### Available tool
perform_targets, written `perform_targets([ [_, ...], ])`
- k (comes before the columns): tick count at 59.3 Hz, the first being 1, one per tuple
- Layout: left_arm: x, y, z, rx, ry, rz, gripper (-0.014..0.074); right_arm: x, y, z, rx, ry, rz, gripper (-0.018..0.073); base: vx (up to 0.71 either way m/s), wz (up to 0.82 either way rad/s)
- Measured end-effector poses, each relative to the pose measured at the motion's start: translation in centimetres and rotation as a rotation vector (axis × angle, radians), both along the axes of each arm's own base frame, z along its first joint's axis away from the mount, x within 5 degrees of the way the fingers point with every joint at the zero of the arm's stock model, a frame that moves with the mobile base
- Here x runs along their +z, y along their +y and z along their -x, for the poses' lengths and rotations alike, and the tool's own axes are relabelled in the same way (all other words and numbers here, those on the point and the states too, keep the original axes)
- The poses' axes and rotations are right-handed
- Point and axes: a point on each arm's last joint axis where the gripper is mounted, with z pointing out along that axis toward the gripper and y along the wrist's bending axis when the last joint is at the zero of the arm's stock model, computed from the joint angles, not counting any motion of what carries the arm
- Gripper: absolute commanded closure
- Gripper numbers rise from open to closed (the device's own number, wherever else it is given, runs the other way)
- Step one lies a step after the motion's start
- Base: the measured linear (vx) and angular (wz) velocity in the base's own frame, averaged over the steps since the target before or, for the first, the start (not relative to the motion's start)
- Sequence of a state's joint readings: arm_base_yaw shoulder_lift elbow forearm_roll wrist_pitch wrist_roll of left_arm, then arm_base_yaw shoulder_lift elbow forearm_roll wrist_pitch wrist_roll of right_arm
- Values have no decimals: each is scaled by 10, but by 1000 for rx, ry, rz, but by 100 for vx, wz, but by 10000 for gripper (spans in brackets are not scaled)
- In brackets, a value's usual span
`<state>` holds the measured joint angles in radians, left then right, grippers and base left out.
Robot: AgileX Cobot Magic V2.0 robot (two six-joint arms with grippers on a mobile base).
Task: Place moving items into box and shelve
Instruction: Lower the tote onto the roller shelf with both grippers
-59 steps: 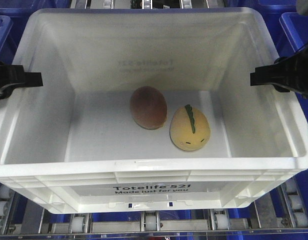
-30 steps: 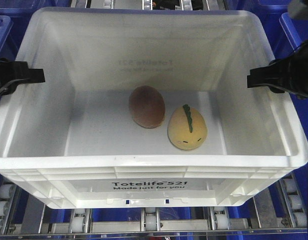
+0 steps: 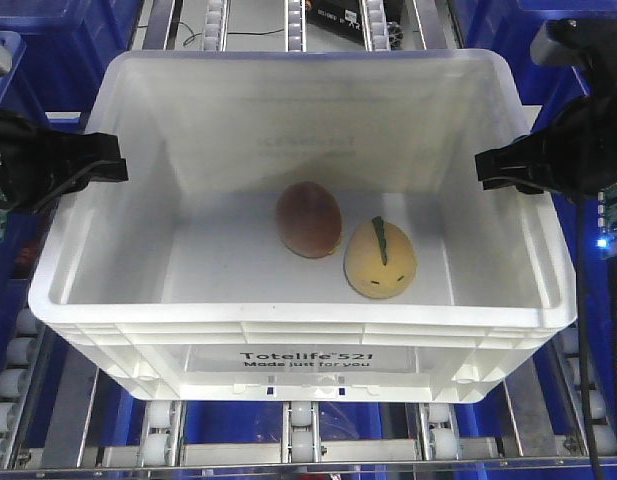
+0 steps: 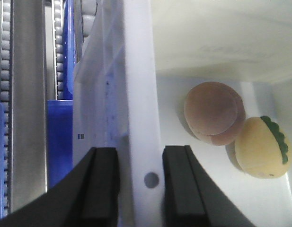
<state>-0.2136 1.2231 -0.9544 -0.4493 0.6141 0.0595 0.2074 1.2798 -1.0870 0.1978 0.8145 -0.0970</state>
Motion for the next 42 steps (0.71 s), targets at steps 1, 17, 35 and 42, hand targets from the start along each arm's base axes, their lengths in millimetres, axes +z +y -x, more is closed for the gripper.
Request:
perform_targets([
  [1, 0, 0, 0, -3, -2, -3, 519, 0, 0, 0, 0, -3, 2, 487, 0, 0],
  [17, 0, 0, 0, -43, -28, -36, 205, 0, 0, -2, -1, -16, 6, 234, 0, 0],
  [35, 26, 3, 11, -28, -160, -14, -94, 4, -1, -1, 8, -31, 16, -157, 0, 0],
  [42, 25, 3, 15, -47, -135, -21, -83, 6, -1, 2, -1, -20, 7, -148, 0, 0],
])
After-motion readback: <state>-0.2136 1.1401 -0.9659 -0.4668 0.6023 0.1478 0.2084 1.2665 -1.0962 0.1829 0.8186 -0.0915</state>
